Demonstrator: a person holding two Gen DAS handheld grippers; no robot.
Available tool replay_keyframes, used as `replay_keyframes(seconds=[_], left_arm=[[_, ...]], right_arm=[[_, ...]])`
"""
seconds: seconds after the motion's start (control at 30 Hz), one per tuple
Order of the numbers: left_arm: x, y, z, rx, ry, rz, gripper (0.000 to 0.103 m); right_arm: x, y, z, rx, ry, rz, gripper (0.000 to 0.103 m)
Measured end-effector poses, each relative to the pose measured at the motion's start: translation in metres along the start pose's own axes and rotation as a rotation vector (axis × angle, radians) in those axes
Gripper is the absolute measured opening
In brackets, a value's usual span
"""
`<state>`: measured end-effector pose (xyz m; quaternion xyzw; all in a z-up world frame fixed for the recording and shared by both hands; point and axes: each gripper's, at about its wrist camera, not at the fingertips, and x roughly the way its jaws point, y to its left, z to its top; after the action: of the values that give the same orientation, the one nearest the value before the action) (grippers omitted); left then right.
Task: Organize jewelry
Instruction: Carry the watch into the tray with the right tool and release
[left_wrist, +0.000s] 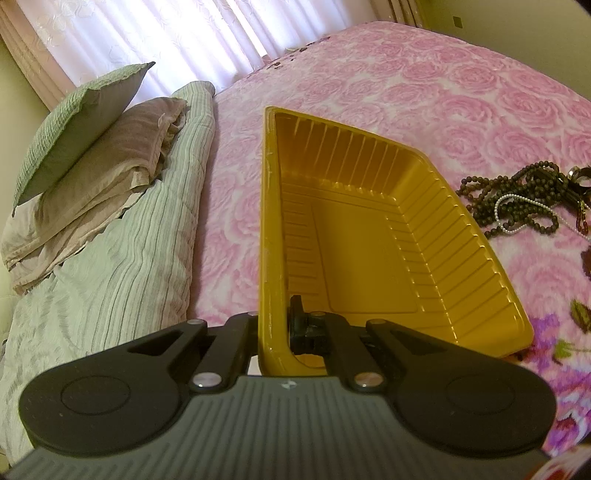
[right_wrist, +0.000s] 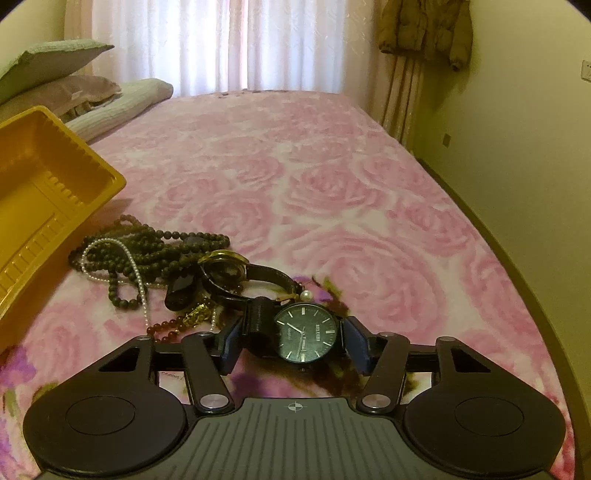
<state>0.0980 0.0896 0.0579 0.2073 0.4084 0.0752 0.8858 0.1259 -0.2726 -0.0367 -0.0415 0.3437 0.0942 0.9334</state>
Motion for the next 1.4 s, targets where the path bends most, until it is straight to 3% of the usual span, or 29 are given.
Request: replay_keyframes(seconds=[0.2,0.37,0.53,0.7,0.9,1.1,1.27,1.4], left_arm=[[0.001,0.001,-0.001,-0.006,-0.002,-0.005,0.002],[0.001,0.001,-0.002,-0.015,-0.002,-0.009,0.002],[0.003,0.002,-0.005,-0.036,0.002,-0.02,0.002],[0.004,0.005,-0.008,-0.048,0.004,-0.031,0.002],[0.006,0.007,-0.011,-0.054,0.009,-0.04,0.002],[0.007,0.008,-0.011,-0.057,0.009,-0.043,0.002],[0.007,0.008,-0.011,-0.057,0.01,-0.042,0.002],[0.008,0.008,-0.012,-0.055,0.011,-0.038,0.002]], right_arm=[[-0.017,0.013,0.018,-0.024,-0.054,0.031,0.057],[-0.029,0.057,0.047,-0.053,-0.088,0.205,0.057],[-0.025,0.122,0.061,-0.119,-0.064,0.4,0.057],[-0.008,0.169,0.059,-0.183,-0.002,0.492,0.057],[0.014,0.188,0.054,-0.208,0.071,0.502,0.057],[0.017,0.194,0.05,-0.215,0.086,0.515,0.058],[0.01,0.19,0.053,-0.186,0.056,0.559,0.064],[-0.004,0.169,0.053,-0.134,0.002,0.53,0.065]])
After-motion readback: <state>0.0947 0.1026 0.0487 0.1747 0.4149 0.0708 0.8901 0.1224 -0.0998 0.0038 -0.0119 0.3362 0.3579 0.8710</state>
